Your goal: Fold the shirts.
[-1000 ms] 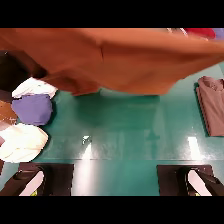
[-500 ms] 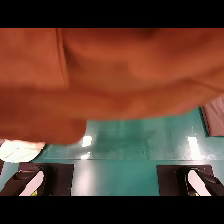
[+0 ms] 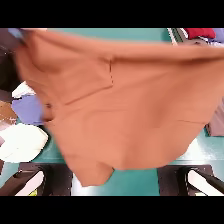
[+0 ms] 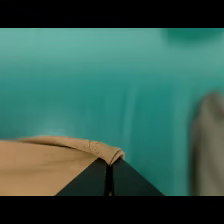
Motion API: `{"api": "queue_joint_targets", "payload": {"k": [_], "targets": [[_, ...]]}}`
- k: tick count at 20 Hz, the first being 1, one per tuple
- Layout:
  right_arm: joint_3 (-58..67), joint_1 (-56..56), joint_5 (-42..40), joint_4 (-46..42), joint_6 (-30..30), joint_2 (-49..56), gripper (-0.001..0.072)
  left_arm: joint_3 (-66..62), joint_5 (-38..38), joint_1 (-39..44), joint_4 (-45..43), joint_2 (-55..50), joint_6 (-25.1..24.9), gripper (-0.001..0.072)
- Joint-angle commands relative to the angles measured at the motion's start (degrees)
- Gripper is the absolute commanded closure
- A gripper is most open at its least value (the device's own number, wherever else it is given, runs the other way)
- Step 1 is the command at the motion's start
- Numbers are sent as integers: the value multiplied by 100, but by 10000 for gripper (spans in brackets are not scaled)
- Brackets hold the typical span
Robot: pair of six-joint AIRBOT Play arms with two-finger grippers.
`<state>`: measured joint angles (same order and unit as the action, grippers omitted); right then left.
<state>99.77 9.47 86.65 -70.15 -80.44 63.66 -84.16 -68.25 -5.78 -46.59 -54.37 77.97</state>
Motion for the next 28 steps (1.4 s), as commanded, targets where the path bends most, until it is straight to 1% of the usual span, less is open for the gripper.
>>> {"api": "queue_joint_targets", "payload": {"k": [1, 3, 5, 7, 9, 11, 13, 14, 16, 18, 19, 21, 22, 25, 28], "targets": [[-741, -293, -52, -15, 63, 1099, 696, 1320, 299, -2, -22, -844, -402, 682], [-925, -439, -452, -9, 61, 1792, 696, 1368, 782, -2, 26, -1572, -667, 682], [-940, -533, -918, 13, 39, 2391, 696, 1360, 1589, -2, 245, -2138, -879, 682], [-933, -542, -1639, 144, -55, 2850, 697, 1187, 2251, -2, 616, -2634, -1073, 682], [-933, -501, -2284, 636, -55, 3134, 697, 774, 2496, -2, 693, -3088, -1255, 682], [-933, -466, -2817, 1034, -48, 3239, 697, 385, 2527, -2, 667, -3392, -1318, 682], [-931, -472, -3130, 1054, -46, 3217, 697, 162, 2538, -2, 610, -3497, -1493, 682], [-903, -472, -3067, 1054, -20, 3213, 697, 133, 2524, -4, 586, -3488, -1602, 682], [-907, -472, -2730, 1047, 39, 3209, 697, 70, 2124, -9, 341, -3484, -1753, 682], [-914, -487, -2151, 955, 175, 3209, 697, 87, 1443, -9, -186, -3482, -1692, 682], [-914, -535, -1934, 802, 181, 3209, 697, 118, 1104, -7, -426, -3486, -1598, 683], [-920, -693, -1606, 308, 177, 3209, 697, 308, 691, -9, -820, -3486, -1578, 683], [-966, -774, -1552, 153, 151, 3206, 697, 446, 625, -9, -1021, -3486, -1488, 683], [-1351, -957, -1550, 109, 31, 3204, 697, 835, 704, -9, -1530, -3486, -1327, 683], [-1838, -1060, -1766, 151, -7, 3198, 697, 955, 804, -9, -1773, -3488, -1329, 682]]}}
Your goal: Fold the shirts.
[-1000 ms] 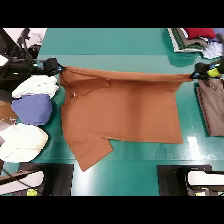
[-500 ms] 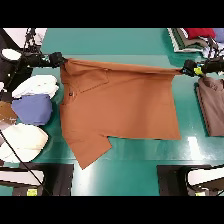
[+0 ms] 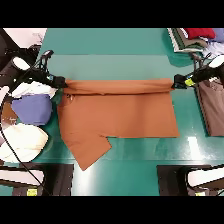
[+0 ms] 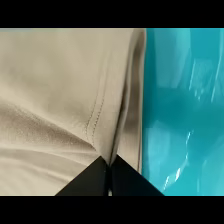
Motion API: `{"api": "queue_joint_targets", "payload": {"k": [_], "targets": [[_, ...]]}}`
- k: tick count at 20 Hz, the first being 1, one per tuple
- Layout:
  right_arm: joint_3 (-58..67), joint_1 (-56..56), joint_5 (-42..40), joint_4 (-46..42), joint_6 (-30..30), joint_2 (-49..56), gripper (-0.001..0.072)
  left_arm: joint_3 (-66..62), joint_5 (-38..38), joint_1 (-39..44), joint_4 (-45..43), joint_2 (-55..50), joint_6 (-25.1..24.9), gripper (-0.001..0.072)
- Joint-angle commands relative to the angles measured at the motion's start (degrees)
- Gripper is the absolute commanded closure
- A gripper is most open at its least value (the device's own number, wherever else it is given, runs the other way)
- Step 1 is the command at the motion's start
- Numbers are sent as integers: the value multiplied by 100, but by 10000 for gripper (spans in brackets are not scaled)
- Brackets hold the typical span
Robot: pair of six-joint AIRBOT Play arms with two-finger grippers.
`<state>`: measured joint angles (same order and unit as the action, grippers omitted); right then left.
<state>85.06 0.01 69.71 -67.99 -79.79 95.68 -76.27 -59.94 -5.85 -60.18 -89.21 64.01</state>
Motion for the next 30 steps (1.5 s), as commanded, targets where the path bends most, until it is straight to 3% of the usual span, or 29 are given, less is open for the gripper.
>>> {"api": "queue_joint_targets", "payload": {"k": [1, 4, 5, 6, 7, 8, 13, 18, 23, 30], "targets": [[-474, -162, -142, -57, -92, -4, 697, 166, 9, -2, -411, -4, 70, 682], [-579, -221, -205, 74, -94, -4, 694, 166, -122, -2, -409, -2, 149, 680], [-575, -216, -175, 175, -94, -9, 690, 166, -219, -2, -413, -2, 269, 625], [-575, -216, -136, 332, -94, -17, 575, 166, -310, -2, -413, -2, 382, 341], [-546, -203, -68, 422, -94, -17, 338, 164, -411, -2, -420, 0, 496, 126], [-463, -197, 92, 398, -94, -17, 274, 164, -549, -2, -435, 11, 610, 110], [-308, 225, 1449, 350, 199, -446, 274, 337, -1327, -2, -741, 675, 1058, 111], [-1628, 754, 1397, 354, 295, -1906, 274, 2205, -1617, -2, -723, 2448, 1458, 111], [-2527, 1003, 721, 398, 297, -2863, 274, 4339, -1805, 0, -487, 3858, 2138, 110], [-2612, 796, 691, 400, 363, -3073, 274, 5410, -1552, 0, 341, 4153, 2074, 110]]}}
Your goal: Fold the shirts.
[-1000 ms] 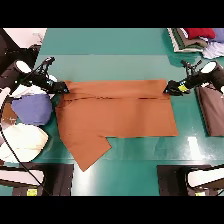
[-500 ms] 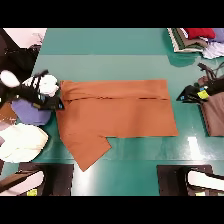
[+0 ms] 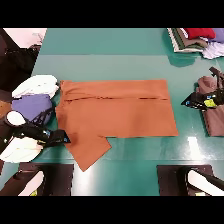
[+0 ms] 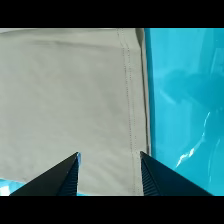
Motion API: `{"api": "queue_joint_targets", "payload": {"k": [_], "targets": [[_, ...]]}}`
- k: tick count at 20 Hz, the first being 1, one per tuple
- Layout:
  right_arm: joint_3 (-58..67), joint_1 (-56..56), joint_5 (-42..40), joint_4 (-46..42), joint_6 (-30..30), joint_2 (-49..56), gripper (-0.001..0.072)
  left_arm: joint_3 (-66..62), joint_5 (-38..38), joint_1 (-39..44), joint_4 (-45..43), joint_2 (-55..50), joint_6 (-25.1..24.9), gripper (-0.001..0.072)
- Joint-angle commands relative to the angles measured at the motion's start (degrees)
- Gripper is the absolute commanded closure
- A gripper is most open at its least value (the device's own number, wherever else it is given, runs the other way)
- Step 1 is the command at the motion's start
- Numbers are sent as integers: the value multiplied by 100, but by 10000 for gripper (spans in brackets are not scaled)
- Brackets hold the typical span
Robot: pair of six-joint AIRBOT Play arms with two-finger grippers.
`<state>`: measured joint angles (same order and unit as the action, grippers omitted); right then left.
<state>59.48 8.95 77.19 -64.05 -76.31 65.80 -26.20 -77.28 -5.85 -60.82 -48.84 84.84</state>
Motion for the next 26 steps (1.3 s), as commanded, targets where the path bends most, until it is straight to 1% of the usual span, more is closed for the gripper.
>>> {"api": "queue_joint_targets", "payload": {"k": [1, 3, 6, 8, 9, 10, 11, 14, 17, 18, 20, 23, 26], "targets": [[-55, -173, -61, 4, 15, -85, 274, 483, 315, 0, 455, 116, -94, 110], [-55, -293, -61, 7, 15, -85, 274, 647, 555, 0, 531, 116, -85, 110], [-55, -417, -61, 7, 15, -85, 274, 800, 831, 0, 874, 116, -122, 111], [-57, -415, 63, 0, 20, -87, 275, 798, 890, 0, 1001, 116, -122, 114], [-63, -369, 192, -4, 61, -87, 274, 798, 879, 0, 1075, 116, -125, 311], [-68, -275, 382, -15, 114, -85, 274, 798, 870, 0, 1147, 116, -131, 623], [-68, -142, 555, -59, 136, -85, 275, 798, 868, 0, 1235, 116, -199, 673], [-295, 518, 962, -59, 188, -116, 274, 778, 754, 0, 1333, 116, -319, 683], [-1174, 1351, 844, -52, 376, -149, 270, 658, 732, 0, 1333, 116, -435, 683], [-1473, 1613, 787, -28, 461, -116, 254, 605, 734, 0, 1331, 116, -487, 683], [-1963, 1989, 590, 22, 608, 85, 257, 507, 793, 0, 1331, 116, -533, 682], [-2448, 2107, 234, 472, 911, 354, 264, 457, 903, 0, 1331, 116, -535, 683], [-2509, 1799, -31, 608, 931, 529, 265, 457, 933, 0, 1327, 116, -535, 682]]}}
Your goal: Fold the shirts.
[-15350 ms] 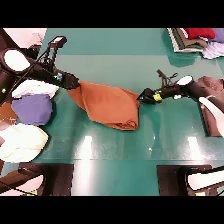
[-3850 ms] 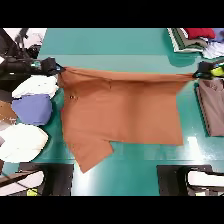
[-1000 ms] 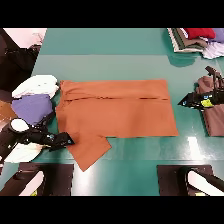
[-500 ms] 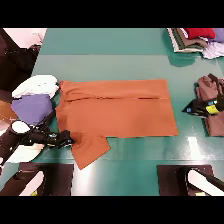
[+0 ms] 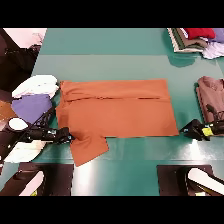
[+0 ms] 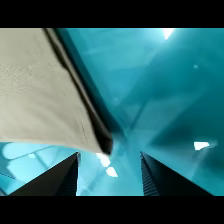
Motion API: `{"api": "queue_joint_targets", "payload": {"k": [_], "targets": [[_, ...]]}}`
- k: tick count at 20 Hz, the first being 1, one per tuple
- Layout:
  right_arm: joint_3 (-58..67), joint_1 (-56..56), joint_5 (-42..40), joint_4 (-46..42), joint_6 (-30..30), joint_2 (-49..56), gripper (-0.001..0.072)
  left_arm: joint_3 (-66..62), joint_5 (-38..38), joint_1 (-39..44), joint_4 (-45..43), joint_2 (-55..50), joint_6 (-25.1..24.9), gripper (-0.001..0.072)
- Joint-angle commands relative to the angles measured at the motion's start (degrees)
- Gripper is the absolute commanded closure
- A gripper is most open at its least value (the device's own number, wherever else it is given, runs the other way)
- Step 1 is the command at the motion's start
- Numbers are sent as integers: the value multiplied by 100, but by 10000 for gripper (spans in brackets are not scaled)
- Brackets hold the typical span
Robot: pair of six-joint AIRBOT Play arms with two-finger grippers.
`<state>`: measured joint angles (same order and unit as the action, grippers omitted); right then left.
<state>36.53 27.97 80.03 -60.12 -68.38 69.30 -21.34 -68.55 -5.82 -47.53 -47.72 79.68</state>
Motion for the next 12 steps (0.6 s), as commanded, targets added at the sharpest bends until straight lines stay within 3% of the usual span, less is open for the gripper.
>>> {"api": "queue_joint_targets", "payload": {"k": [1, 4, 7, 8, 12], "targets": [[-168, -245, -348, 210, 138, 236, 267, -28, 63, -2, -2, 4, -20, 682], [-11, -640, -433, 205, 131, 308, 412, -28, 50, -2, -4, 4, -20, 682], [162, -855, -160, 133, 133, 284, 667, -33, -33, -2, -107, 4, -22, 683], [203, -883, -57, 105, 131, 238, 695, -46, -140, -2, -162, 4, -20, 683], [299, -874, 422, -739, -415, -590, 696, -214, -861, 76, -186, 11, -52, 685]]}}
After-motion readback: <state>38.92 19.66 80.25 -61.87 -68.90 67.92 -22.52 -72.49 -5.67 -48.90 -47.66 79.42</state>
